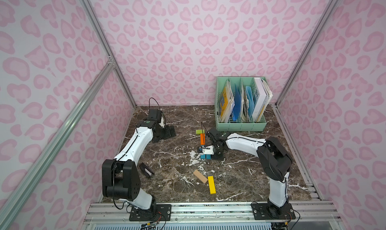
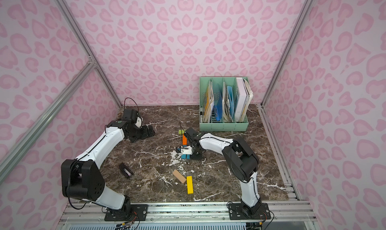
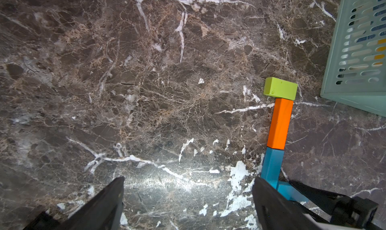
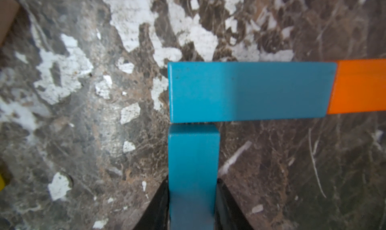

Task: Assemble a giraffe with building blocks
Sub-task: Assemble the building block at the center of the board.

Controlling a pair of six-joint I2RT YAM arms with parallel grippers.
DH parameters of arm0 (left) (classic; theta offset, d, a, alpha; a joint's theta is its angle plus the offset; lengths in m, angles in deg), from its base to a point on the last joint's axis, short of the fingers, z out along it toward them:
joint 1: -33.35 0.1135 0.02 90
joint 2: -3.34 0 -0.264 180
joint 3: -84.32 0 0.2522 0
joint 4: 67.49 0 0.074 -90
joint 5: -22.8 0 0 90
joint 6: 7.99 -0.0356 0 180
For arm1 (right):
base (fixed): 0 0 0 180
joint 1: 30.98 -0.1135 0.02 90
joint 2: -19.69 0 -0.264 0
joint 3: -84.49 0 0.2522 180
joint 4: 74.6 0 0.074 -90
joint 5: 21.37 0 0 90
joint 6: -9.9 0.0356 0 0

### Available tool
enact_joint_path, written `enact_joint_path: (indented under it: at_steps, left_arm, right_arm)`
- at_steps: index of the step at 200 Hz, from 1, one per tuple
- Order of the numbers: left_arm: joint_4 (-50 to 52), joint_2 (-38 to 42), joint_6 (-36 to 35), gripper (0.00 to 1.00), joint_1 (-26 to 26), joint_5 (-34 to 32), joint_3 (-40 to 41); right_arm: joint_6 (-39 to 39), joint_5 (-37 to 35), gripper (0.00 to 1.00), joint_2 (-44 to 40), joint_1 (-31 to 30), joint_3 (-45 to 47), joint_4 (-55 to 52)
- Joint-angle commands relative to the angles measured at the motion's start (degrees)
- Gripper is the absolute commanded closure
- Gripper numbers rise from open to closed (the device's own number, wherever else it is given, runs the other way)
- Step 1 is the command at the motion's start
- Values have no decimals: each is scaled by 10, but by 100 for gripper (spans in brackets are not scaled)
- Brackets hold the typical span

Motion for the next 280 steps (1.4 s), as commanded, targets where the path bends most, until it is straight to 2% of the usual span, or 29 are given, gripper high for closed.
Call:
enact_joint_path:
  at_steps: [1, 114, 150, 154, 158, 161, 163, 186, 201, 216, 225, 243, 262, 280]
  left_arm:
    - [10, 1, -6, 2, 1, 4, -1]
    - [9, -1, -6, 2, 0, 5, 0]
    - [9, 0, -6, 2, 1, 5, 0]
    - [9, -1, -6, 2, 1, 5, -1]
    - [9, 0, -6, 2, 0, 5, -1]
    - [9, 0, -6, 2, 1, 5, -1]
    - [9, 0, -6, 2, 0, 5, -1]
    - [10, 0, -6, 2, 0, 5, -1]
    - [10, 0, -6, 2, 0, 3, 1]
    - [10, 2, -7, 2, 1, 4, 0]
    - [10, 3, -7, 2, 1, 4, 1]
    - [10, 2, -6, 2, 1, 5, 0]
    - [11, 5, -7, 2, 1, 3, 1]
    - [12, 9, -8, 2, 1, -1, 2]
  right_arm:
    - [2, 7, 63, 2, -1, -5, -7]
    - [4, 1, 61, 5, -3, -12, -7]
    - [8, -12, 34, -6, -3, -5, 5]
    - [9, -13, 28, -10, -3, -5, 7]
    - [11, -15, 17, -16, -5, -5, 8]
    - [12, -16, 6, -21, -7, -6, 9]
    - [13, -17, 3, -25, -8, -6, 10]
    - [39, -80, 2, -69, -40, -17, 15]
    - [106, -179, 1, -94, -70, -54, 10]
    - [252, -351, 1, -105, -108, -75, 27]
    - [315, -394, 1, -96, -126, -96, -5]
    - [426, -356, 1, -90, -140, -79, -49]
    - [539, -253, 1, -109, -147, -11, -61]
    - [671, -172, 21, -140, -156, 44, -64]
